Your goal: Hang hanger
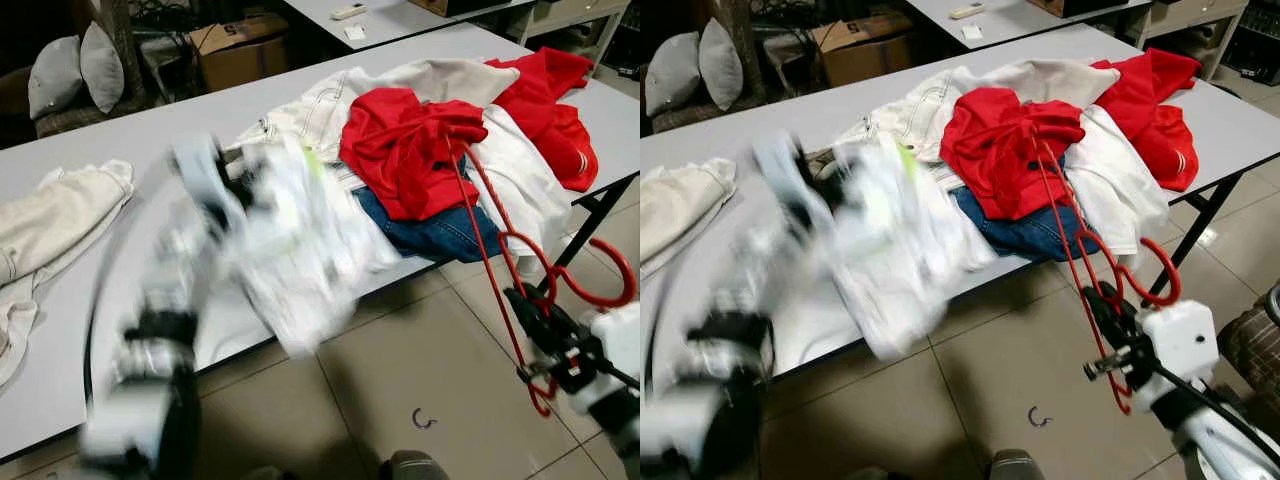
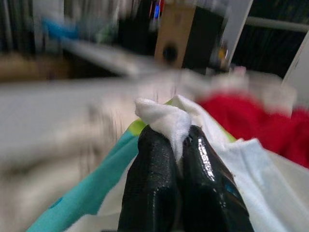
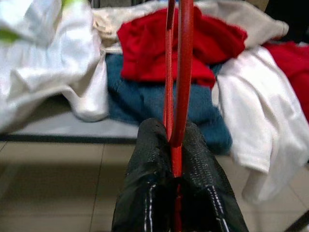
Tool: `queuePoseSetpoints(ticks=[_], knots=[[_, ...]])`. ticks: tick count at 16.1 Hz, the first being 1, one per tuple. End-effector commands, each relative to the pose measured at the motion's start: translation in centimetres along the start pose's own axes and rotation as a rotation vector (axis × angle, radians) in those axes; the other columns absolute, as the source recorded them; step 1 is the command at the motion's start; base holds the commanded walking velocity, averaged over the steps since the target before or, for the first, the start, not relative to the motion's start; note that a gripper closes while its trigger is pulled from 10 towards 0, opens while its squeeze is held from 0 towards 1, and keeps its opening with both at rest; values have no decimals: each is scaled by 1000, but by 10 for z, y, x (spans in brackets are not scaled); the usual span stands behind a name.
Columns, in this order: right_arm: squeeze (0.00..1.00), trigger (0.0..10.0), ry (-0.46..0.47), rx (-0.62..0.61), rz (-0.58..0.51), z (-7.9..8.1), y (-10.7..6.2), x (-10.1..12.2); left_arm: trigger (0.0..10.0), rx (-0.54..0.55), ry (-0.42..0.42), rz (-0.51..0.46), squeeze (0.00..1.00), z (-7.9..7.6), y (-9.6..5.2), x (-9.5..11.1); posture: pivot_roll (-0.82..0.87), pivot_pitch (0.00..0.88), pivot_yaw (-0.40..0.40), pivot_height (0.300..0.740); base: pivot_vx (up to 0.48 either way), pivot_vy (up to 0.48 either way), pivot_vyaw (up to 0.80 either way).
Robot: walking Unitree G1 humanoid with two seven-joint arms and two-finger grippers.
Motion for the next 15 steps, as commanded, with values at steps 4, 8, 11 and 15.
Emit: queuePoseSetpoints(ticks=[4, 8, 11, 15], knots=[[0, 10000, -9, -20, -44, -1, 10, 4, 0, -206, 152, -341, 0, -4, 21, 134, -256, 0, 130, 740, 0, 0, 0], [0, 10000, 16, 2, -43, 10, 10, 0, 0, -585, 240, -104, 0, -37, -5, 69, -254, 0, 134, 740, 0, 0, 0], [0, 10000, 30, 38, -37, 18, 11, -1, 1725, -589, 295, 154, 0, -29, -32, -2, -251, 0, 123, 740, 0, 0, 0], [0, 10000, 28, 50, -34, 17, 10, -1, 10000, -644, 314, 273, 1000, -23, -68, -17, -252, 0, 122, 740, 0, 0, 0]])
Point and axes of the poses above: a point about 5 cm out from each wrist's last joint towards the gripper, its own y axis pointing out of the wrist towards the gripper, its own x axis along the axis of the wrist's last joint, z = x × y, the point moved 2 cm from there along y, pointing out of the wrist towards the gripper, and after that the axes turned 1 degree about y, right-handed, at the moved point
